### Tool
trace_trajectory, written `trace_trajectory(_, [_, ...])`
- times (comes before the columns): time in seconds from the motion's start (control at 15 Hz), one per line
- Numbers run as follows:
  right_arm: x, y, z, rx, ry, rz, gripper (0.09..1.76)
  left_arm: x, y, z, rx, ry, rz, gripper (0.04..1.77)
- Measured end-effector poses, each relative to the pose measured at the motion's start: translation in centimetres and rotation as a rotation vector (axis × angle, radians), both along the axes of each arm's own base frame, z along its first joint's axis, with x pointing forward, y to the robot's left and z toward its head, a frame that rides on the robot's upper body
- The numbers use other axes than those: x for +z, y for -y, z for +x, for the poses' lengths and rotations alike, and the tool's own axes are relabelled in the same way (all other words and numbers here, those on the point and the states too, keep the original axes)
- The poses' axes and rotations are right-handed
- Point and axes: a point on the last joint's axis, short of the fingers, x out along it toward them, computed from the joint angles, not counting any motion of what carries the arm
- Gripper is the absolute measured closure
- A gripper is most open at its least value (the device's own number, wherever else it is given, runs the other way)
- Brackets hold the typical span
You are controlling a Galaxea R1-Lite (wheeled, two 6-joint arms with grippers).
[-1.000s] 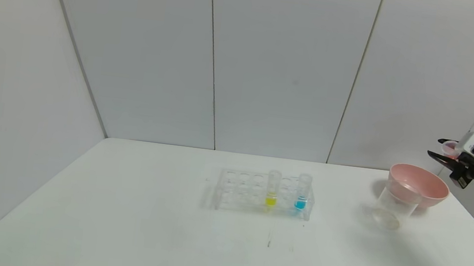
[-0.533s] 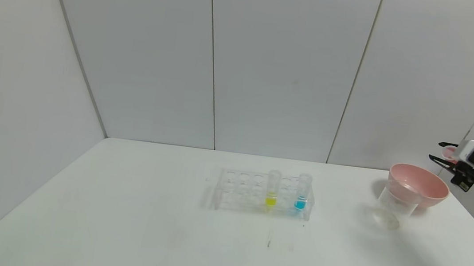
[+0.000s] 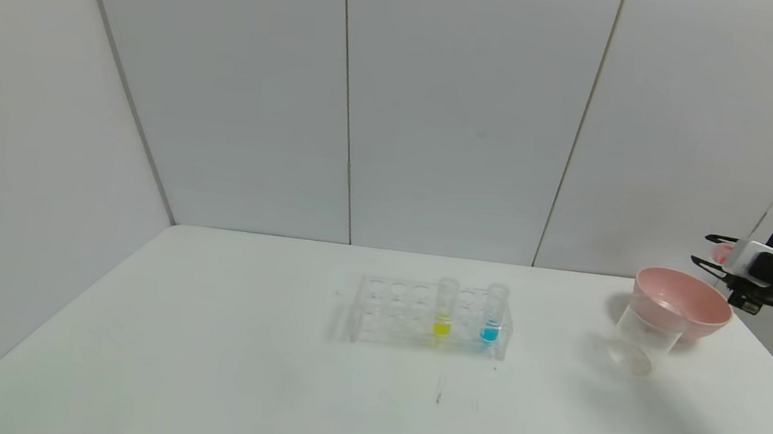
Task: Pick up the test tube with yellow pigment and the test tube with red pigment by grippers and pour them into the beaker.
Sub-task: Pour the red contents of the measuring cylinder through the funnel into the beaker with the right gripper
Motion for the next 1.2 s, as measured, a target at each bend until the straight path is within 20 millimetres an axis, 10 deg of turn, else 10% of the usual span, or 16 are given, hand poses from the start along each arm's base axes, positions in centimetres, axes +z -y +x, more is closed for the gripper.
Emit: trace_trajectory(1.2, [-0.4,-0.8,0.2,0.167,0.005,0.021,1.26,0.0,0.0,0.0,0.000,0.000,0.000,0.05])
